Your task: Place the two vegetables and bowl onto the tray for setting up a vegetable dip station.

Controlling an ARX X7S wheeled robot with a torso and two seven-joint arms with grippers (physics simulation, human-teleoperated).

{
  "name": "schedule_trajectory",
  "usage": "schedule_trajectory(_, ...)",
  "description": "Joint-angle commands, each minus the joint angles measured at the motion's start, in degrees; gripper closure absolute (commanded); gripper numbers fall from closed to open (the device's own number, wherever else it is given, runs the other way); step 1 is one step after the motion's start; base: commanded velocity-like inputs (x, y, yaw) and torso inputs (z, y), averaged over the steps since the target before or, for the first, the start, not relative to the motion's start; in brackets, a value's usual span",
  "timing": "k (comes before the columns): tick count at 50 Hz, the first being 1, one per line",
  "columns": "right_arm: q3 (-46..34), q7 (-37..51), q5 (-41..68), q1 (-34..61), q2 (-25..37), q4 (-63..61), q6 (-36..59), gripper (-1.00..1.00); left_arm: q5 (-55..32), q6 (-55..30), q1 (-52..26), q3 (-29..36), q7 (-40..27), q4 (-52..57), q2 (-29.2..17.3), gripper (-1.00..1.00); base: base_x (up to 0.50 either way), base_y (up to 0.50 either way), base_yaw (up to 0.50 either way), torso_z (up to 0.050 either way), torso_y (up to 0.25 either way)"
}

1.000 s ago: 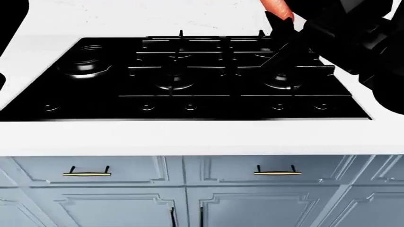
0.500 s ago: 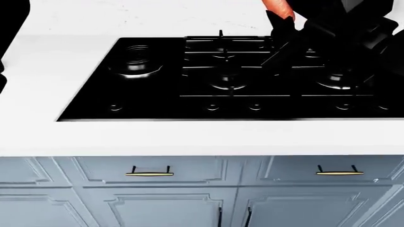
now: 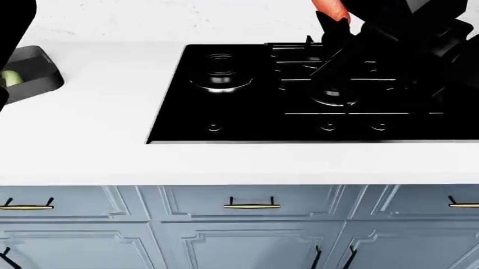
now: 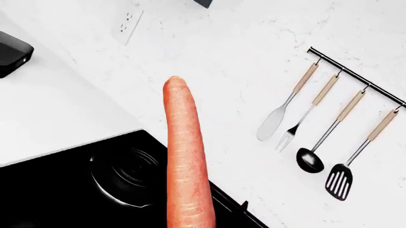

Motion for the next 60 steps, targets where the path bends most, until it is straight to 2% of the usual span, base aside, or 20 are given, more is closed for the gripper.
schedule_trajectory(1, 0.32, -0.31, -0.69, 0.06, -0.01, -0.08, 0.11, 1.0, 0.03, -0.14, 0.08, -0.14, -0.05, 0.01, 0.09, -1.0, 0.0, 0.5, 0.0, 0.0, 0.0)
schedule_trajectory(14, 0.7, -0.2, -1.05, 1.07, -0.44, -0.36, 0.6, 1.0, 0.13, -0.14, 0.38, -0.28, -0.16, 0.11, 0.16, -1.0, 0.07, 0.5, 0.0, 0.0, 0.0)
schedule_trajectory(35, -0.87, 0.08, -3.54, 3.07, -1.31, -1.09, 4.05, 1.0, 0.25, -0.19, 0.83, -0.5, -0.13, 0.2, 0.19, -1.0, 0.27, 0.48, 0.0, 0.0, 0.001)
schedule_trajectory(48, -0.62, -0.03, -3.18, 2.5, -1.29, -0.68, 3.79, 1.0, -2.22, -1.83, -3.56, -2.48, -0.9, -0.12, -0.01, -1.0, 0.15, 0.5, 0.0, 0.0, 0.001)
schedule_trajectory(60, -0.49, -0.07, -3.36, 2.37, -1.19, -0.76, 3.73, 1.0, -2.21, -1.84, -3.44, -2.68, -1.13, 0.29, 0.2, -1.0, 0.15, 0.5, 0.0, 0.0, 0.0)
